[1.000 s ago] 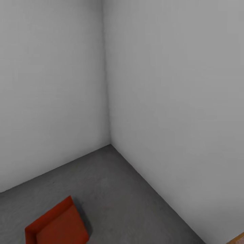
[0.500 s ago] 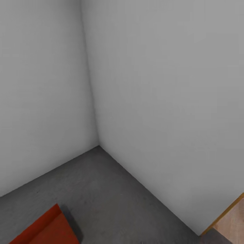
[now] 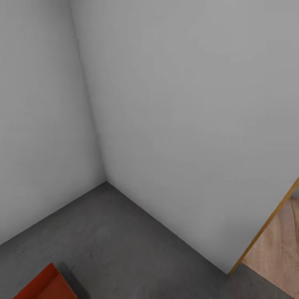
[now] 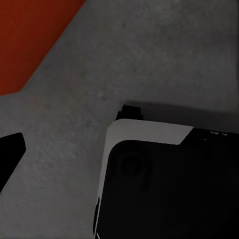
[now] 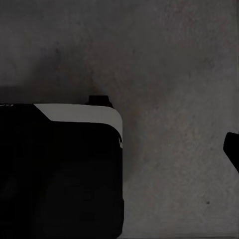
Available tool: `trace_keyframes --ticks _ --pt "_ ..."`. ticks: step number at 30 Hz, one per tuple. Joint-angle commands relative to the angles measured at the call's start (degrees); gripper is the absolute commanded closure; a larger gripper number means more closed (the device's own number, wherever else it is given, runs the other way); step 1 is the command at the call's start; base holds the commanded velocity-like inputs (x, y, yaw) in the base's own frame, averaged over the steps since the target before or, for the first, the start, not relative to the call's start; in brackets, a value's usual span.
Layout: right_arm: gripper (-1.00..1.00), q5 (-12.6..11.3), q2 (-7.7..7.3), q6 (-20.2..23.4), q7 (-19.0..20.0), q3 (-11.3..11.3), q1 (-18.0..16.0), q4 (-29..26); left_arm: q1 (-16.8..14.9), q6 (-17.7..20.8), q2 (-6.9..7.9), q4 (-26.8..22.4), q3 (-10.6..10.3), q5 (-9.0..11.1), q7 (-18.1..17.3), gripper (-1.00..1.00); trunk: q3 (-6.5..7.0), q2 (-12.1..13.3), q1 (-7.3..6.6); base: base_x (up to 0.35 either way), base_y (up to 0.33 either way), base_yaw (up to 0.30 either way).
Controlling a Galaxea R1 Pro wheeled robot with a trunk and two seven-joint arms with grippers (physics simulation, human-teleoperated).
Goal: Move the two storage containers from the living room to the garage. In the garage, place one container on the floor and stack the other container on top of it (either order is fine).
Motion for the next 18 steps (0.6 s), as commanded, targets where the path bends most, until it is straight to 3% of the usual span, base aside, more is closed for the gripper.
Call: trace_keyframes --ticks 1,18 --pt "-1.0 -0.61 0.05 -0.33 -0.03 0.48 -0.09 0.18 -0.03 0.15 0.0 -0.02 0.26 0.48 0.05 -1.0 -0.08 -0.07 0.01 0.0 0.0 -0.274" --pt "-1.0 -0.62 0.05 -0.33 -0.03 0.47 -0.11 0.18 -0.03 0.16 0.0 -0.02 0.26 0.48 0.05 -1.0 -0.08 -0.07 0.01 0.0 0.0 -0.274"
